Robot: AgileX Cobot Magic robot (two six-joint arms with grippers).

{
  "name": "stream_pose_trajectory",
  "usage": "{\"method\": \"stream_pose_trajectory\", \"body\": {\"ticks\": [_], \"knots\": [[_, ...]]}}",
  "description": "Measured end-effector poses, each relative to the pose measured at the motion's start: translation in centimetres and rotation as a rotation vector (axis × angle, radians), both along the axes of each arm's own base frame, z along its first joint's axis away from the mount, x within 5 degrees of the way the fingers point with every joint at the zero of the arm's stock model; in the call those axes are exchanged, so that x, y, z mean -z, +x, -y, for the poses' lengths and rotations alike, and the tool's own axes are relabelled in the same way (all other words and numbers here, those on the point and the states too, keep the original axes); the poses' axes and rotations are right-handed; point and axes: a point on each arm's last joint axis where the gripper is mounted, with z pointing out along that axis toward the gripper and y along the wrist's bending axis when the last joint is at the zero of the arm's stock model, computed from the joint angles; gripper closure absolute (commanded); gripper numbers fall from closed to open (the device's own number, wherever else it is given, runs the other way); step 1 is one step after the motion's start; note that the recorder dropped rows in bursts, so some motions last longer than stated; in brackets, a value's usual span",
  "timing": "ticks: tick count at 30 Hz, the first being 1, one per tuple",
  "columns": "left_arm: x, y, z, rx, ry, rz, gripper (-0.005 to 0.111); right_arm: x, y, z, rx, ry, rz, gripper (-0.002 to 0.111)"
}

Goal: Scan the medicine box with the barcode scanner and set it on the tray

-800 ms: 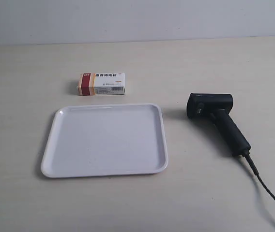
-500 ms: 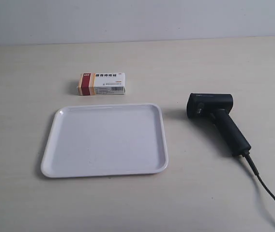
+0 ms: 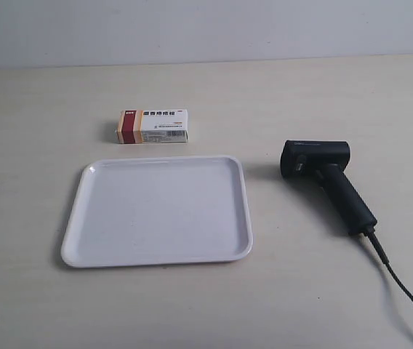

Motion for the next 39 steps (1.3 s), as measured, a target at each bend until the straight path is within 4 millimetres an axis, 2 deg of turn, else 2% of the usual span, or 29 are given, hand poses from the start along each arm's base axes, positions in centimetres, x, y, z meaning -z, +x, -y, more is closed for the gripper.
{"method": "stream_pose_trajectory", "body": {"ticks": [2,5,8,10,13,15,19,22,24,25,26,27,29,32,34,35,39], "knots": [[-1.2,-0.2,-0.3,-0.018,-0.071,0.133,0.107,0.0,0.0,-0.1,-0.003,0.039,-0.002,0.108],[-2.9,-0.6,-0.8,-0.066,-0.078,0.292,0.107,-0.1,0.0,-0.1,-0.008,0.102,0.000,0.108],[-4.4,0.6,-1.0,-0.124,-0.007,0.259,0.107,-0.3,0.0,-0.2,-0.010,0.140,0.019,0.108],[-5.1,2.7,-1.0,-0.143,0.030,0.157,0.107,-0.3,0.0,-0.2,-0.011,0.159,0.025,0.108],[-5.7,7.3,-0.5,-0.128,0.081,-0.029,0.107,-0.4,0.0,-0.2,-0.011,0.169,0.028,0.108],[-5.7,11.6,0.3,-0.074,0.127,-0.194,0.107,-0.4,0.0,-0.2,-0.011,0.173,0.028,0.108],[-3.4,20.7,2.8,0.088,0.296,-0.597,0.107,-0.4,0.0,-0.2,-0.011,0.177,0.029,0.108],[-1.1,26.3,5.8,0.241,0.522,-0.900,0.107,-0.4,0.0,-0.2,-0.011,0.177,0.029,0.108],[0.0,28.8,8.0,0.403,0.686,-1.010,0.107,-0.4,0.0,-0.2,-0.011,0.177,0.029,0.108],[0.9,30.7,10.8,0.687,0.818,-1.048,0.107,-0.4,0.0,-0.2,-0.011,0.177,0.031,0.108],[1.2,31.1,12.1,0.832,0.816,-1.042,0.107,-0.4,0.0,-0.2,-0.011,0.177,0.031,0.108],[1.8,32.5,14.5,1.102,0.835,-0.923,0.107,-0.4,0.0,-0.2,-0.011,0.177,0.031,0.108],[2.6,34.4,16.6,1.228,0.824,-0.765,0.095,-0.4,0.0,-0.2,-0.011,0.178,0.033,0.108],[4.4,36.6,17.1,1.140,0.868,-0.684,0.036,-0.4,0.0,-0.2,-0.011,0.178,0.035,0.108],[6.3,37.5,17.0,1.105,0.917,-0.672,0.008,-0.4,0.0,-0.2,-0.011,0.178,0.035,0.108],[7.3,37.6,16.9,1.121,0.950,-0.665,0.001,-0.4,0.0,-0.2,-0.011,0.178,0.035,0.108],[10.0,38.1,17.0,1.139,1.043,-0.625,0.002,-0.4,0.0,-0.2,-0.011,0.178,0.035,0.108]]}}
